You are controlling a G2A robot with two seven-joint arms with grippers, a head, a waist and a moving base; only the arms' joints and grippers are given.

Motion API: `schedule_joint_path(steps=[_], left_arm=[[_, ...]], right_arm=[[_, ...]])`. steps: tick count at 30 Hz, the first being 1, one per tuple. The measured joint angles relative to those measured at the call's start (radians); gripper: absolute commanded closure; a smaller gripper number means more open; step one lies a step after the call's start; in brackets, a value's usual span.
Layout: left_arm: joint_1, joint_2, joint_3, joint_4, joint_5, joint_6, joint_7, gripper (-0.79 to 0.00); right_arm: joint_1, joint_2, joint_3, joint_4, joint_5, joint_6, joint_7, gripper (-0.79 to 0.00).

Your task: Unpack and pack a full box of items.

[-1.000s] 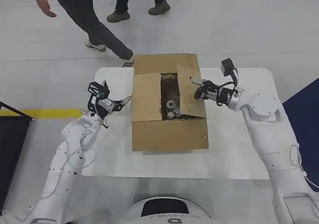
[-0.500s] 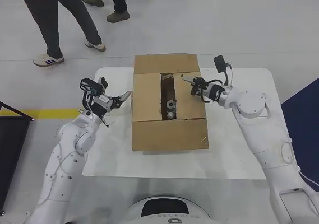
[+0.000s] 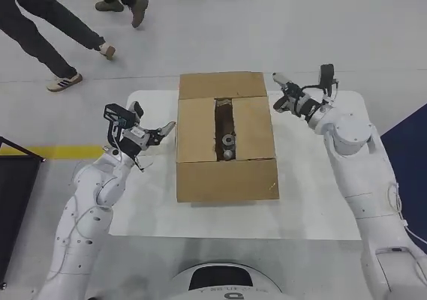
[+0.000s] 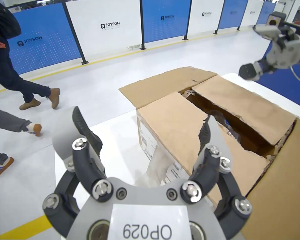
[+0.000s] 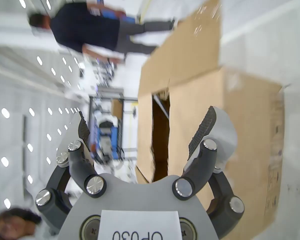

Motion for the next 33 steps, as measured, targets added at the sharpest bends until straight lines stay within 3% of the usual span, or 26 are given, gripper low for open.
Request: schedule_joint_path(steps=[2, 4, 9, 13, 19, 25, 33], left_arm=[[0.000, 0.000, 0.000, 0.000, 0.000, 0.000, 0.000, -0.785], [0.000, 0.000, 0.000, 0.000, 0.000, 0.000, 0.000, -0.785], [0.000, 0.000, 0.000, 0.000, 0.000, 0.000, 0.000, -0.785], [0.000, 0.000, 0.000, 0.000, 0.000, 0.000, 0.000, -0.785], [0.000, 0.000, 0.000, 0.000, 0.000, 0.000, 0.000, -0.785], [0.000, 0.000, 0.000, 0.000, 0.000, 0.000, 0.000, -0.785], [0.000, 0.000, 0.000, 0.000, 0.000, 0.000, 0.000, -0.785]], right_arm=[[0.073, -0.022, -0.036, 0.112, 0.057, 0.055, -0.187, -0.785], [0.133, -0.040, -0.073, 0.223, 0.092, 0.025, -0.281, -0.785], [0.278, -0.093, -0.188, 0.451, 0.082, 0.019, -0.300, -0.785], [0.379, -0.154, -0.278, 0.621, 0.160, -0.063, -0.195, -0.785], [0.456, -0.210, -0.278, 0.801, 0.347, -0.232, 0.006, -0.785], [0.481, -0.209, -0.219, 0.912, 0.482, -0.330, 0.261, -0.785], [0.500, -0.193, -0.270, 0.939, 0.318, -0.382, 0.507, -0.785]])
